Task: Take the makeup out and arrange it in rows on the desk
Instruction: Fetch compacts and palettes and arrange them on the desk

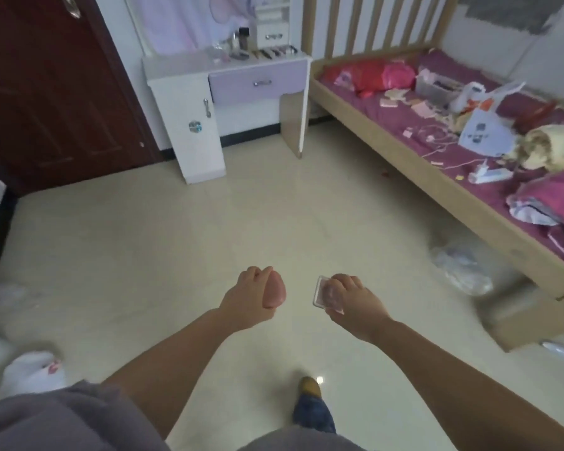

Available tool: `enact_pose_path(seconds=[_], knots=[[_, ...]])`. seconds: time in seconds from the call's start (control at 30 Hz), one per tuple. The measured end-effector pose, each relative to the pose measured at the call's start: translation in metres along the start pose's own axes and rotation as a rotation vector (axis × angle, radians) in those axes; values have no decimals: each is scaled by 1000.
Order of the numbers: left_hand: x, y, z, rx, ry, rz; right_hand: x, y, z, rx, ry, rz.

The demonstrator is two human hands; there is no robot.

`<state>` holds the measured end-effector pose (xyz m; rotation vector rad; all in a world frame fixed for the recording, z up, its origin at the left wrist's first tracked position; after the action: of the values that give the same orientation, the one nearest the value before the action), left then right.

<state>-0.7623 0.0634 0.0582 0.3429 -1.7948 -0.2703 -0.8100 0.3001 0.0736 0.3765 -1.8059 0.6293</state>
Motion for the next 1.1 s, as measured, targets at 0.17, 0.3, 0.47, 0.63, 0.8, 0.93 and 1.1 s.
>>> enact_pose_path(seconds=[0.17,0.3,0.47,0.63,0.8,0.93,1.1], knots=[[55,-25,94,87,77,-70,56,27,135,136,-30,-71],[87,-71,148,181,105,-117,79,23,244,241,-77,-108],[131,-161,227,291,122,-136,87,-13,390,376,-74,-106],[204,-252,320,308,115,-113,106,-51,529,358,-73,-36],[283,-323,414,283,107,-83,141,-70,643,316,-36,11],[310,-361,494,248,67,-86,161,-59,729,289,-40,-6],[340,-409,614,223,65,-69,191,-35,860,283,-26,-18]])
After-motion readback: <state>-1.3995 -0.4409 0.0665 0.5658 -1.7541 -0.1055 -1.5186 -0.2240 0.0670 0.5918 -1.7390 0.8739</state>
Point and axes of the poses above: each hand's wrist, its own z-axis towards the middle knuckle, its own x-axis out of the back of the hand, y = z × x, the point moved 1 cm from there along z, towards the middle knuckle, and after that the axes turned 5 degrees about -y, right-handed, at the moved point
